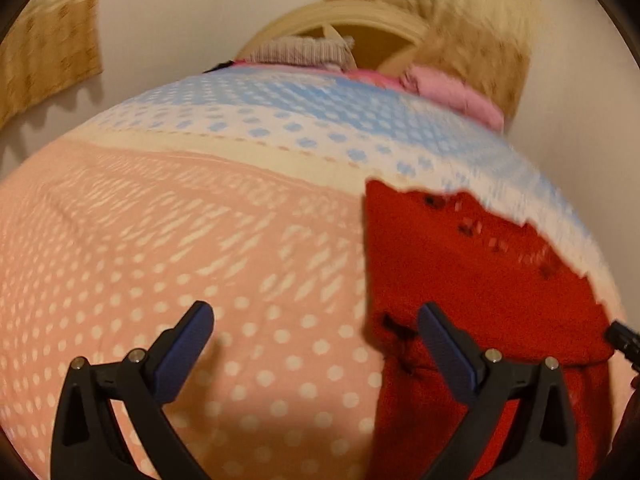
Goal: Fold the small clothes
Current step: 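Press and smooth the folded sweater with the open right gripper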
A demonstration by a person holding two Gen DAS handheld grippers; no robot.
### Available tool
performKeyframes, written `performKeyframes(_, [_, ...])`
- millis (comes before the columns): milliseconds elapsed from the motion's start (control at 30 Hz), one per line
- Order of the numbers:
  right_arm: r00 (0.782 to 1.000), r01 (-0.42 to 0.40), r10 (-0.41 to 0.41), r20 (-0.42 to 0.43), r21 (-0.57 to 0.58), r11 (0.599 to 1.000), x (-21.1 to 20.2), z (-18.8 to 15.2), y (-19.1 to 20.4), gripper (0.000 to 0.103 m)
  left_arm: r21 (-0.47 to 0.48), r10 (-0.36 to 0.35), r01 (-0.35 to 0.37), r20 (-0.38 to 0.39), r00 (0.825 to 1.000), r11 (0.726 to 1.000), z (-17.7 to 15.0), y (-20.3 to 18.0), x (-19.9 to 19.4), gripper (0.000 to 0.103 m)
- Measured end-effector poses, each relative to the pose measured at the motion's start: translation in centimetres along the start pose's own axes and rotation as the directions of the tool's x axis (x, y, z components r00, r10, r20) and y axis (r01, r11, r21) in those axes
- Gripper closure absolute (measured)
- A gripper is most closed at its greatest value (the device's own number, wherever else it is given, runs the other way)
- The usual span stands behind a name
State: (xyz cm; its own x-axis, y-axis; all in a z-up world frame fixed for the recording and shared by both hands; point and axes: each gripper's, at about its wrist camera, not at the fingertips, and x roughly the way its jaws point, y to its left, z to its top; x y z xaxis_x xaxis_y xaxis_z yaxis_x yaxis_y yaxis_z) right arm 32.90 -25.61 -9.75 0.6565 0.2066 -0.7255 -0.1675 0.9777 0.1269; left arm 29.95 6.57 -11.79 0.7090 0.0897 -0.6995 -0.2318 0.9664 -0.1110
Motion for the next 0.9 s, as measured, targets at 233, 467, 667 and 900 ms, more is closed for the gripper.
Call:
performKeyframes(233, [0.999,-0.003,0.006,-0.048,0.06,0.998,1.9,-3.1,-1.4,0.034,0.008,0.0,0.001,-0.126,0.992,1.0,-0.6,0.6,3.4,0.0])
performKeyframes(467, [0.999,0.005,-0.003,-0.043,0.045,0.999,2.1,-3.4,-1.2,0.032,0.022,0.014,-0.012,-0.114,0.993,1.0,-0.9,0.1,3.2,0.0])
performKeyframes(667, [0.999,-0.01,0.012,-0.034,0.05,0.999,2.2,-3.5,-1.4,0.03,0.073,0.041,-0.037,-0.055,0.998,0.997,-1.4,-0.5,1.5,0.0])
performKeyframes(900, [0.999,0.009,-0.008,-0.031,0.027,1.0,2.0,-3.6,-0.9,0.03,0.088,0.029,-0.026,-0.032,0.999,0.996,-1.4,-0.4,0.9,0.0])
